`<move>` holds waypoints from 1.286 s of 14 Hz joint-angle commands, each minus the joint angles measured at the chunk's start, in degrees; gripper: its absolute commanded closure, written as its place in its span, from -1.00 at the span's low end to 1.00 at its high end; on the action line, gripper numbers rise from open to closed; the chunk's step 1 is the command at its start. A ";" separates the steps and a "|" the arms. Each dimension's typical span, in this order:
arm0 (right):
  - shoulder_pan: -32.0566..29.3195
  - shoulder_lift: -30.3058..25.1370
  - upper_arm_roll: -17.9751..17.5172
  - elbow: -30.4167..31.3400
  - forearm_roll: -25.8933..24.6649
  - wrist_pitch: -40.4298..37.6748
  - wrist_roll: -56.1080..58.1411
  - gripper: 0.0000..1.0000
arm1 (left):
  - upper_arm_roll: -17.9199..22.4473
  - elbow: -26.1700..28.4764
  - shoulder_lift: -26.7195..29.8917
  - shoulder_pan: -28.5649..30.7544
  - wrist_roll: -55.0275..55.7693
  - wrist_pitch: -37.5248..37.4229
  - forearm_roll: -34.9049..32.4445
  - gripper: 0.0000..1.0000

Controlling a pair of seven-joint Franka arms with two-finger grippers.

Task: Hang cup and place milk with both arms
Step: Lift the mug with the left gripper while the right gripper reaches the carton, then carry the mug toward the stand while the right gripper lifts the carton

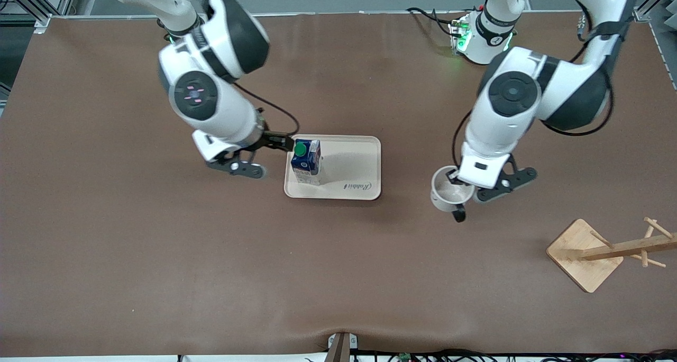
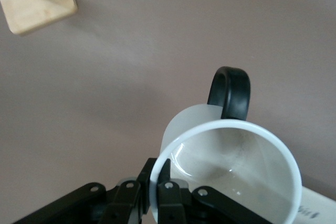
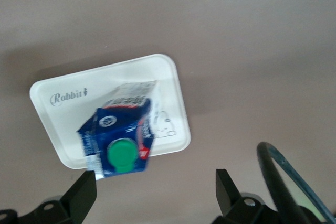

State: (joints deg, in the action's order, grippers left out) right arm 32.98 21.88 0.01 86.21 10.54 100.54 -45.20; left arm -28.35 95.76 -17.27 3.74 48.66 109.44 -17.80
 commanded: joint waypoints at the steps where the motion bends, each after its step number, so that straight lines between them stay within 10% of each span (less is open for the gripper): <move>1: 2.96 2.27 0.78 -0.16 0.54 3.51 -2.17 -1.00 | -0.83 -2.94 0.66 4.76 -10.30 -4.75 0.05 1.00; 10: 6.13 5.36 0.87 4.32 -0.34 12.93 -4.45 -1.00 | -0.83 -7.08 3.38 18.48 -39.93 -12.23 2.68 1.00; 12: 6.05 5.36 0.87 4.32 -0.34 12.22 -4.54 0.42 | -0.83 -6.90 4.34 21.03 -44.69 -13.89 3.12 1.00; 13: 6.05 5.36 0.87 4.23 -0.34 12.22 -4.54 0.80 | -0.83 -6.99 4.61 22.35 -46.36 -14.16 4.43 1.00; 18: 3.86 3.53 0.96 -0.76 0.53 2.50 -3.84 1.00 | -0.66 -7.25 5.23 28.51 -56.20 -13.73 7.60 1.00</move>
State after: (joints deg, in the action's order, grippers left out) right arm 38.22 27.39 0.96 88.41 10.42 108.72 -48.63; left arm -28.55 88.53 -13.17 29.95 -4.00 96.36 -12.14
